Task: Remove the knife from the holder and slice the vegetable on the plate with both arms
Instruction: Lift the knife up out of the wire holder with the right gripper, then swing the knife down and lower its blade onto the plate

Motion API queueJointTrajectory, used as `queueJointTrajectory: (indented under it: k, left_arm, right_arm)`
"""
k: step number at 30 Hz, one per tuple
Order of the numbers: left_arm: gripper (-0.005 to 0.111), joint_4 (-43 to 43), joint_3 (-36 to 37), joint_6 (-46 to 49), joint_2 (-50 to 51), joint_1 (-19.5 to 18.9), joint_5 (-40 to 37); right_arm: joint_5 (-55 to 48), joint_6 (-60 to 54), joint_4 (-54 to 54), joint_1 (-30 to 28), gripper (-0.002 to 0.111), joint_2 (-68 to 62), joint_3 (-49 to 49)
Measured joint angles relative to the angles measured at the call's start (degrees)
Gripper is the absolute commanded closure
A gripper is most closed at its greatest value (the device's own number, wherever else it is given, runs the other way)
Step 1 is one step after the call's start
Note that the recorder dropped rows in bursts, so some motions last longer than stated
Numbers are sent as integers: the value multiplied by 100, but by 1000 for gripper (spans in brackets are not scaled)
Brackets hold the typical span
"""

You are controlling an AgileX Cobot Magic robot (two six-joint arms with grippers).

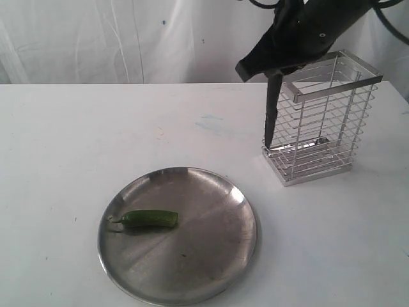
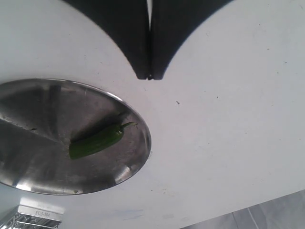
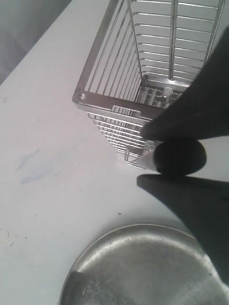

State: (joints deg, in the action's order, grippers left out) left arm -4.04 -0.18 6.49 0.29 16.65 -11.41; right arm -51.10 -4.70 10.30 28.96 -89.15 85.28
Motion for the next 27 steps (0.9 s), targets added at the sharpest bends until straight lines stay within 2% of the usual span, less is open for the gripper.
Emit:
queueJointTrajectory:
  k: [9,18,22,27]
  left_arm:
    - [107,0,0,0,0,0,0]
    - [107,0,0,0,0,0,0]
    - [107,0,0,0,0,0,0]
    - [107,0,0,0,0,0,0]
  right_arm:
    - [-220,-233,-815,194,108,684,4]
    - [545,-174,-1271,671,108,1797,-727]
    - [1043,-21,-1325,819,108,2226,-1475]
    - [2359,263,-1497,1009,108,2704,-2871]
